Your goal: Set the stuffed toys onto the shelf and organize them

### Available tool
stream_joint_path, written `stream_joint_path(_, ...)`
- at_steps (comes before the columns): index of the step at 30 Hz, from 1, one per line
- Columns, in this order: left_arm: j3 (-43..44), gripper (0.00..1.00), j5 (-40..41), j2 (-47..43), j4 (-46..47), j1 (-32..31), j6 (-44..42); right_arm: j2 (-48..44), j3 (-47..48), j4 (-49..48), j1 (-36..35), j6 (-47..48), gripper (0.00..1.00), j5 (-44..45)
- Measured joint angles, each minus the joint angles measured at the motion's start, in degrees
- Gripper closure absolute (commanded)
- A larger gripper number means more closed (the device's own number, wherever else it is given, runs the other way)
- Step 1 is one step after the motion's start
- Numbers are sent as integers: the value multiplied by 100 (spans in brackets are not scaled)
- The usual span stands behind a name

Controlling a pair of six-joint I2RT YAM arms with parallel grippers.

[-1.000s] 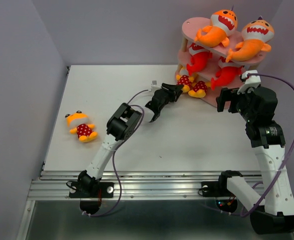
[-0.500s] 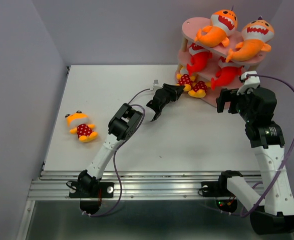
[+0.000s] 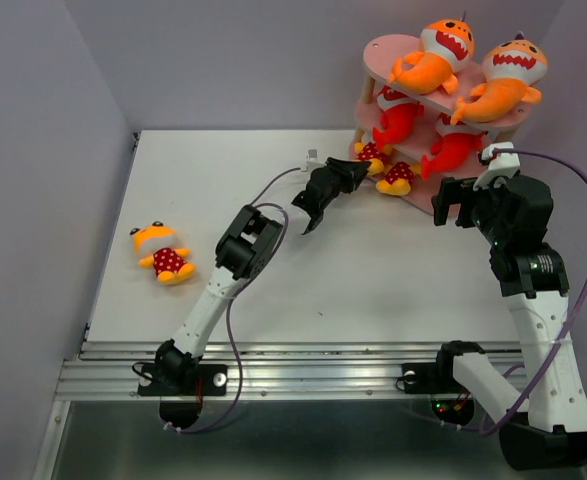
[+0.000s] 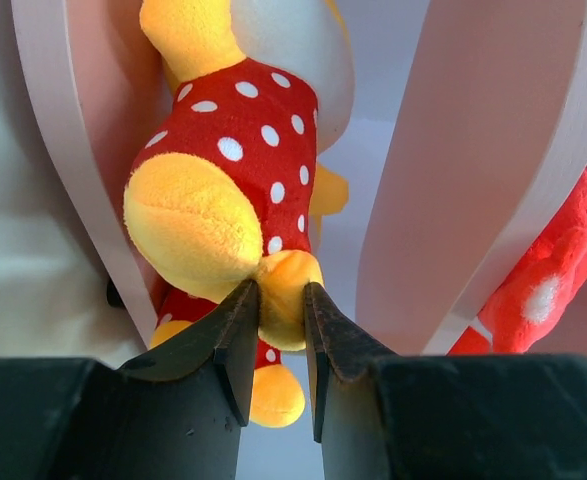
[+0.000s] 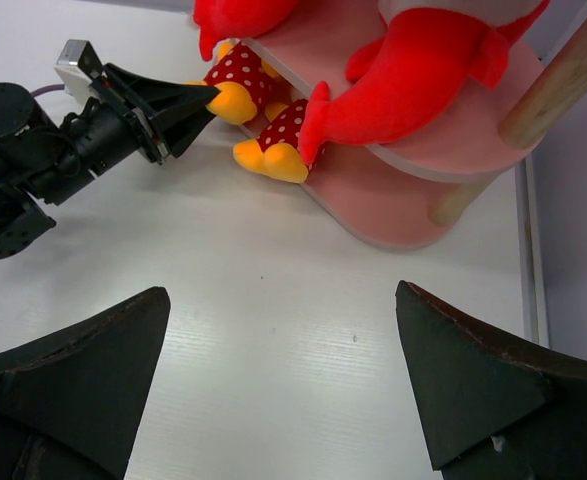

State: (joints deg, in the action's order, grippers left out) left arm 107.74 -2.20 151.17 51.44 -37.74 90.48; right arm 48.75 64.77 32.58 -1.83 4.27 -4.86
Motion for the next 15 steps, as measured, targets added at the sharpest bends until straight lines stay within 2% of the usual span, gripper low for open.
stream_joint_path(4, 210, 65, -48, 101, -85, 37, -4, -2, 0, -2, 0, 0, 0, 4)
stream_joint_path(10, 339, 53, -109, 302, -192, 63, -2, 0, 0, -2, 0, 0, 0, 20)
stream_joint_path(15, 323, 29, -144, 310, -109, 74, 4, 0, 0, -2, 0, 0, 0, 20)
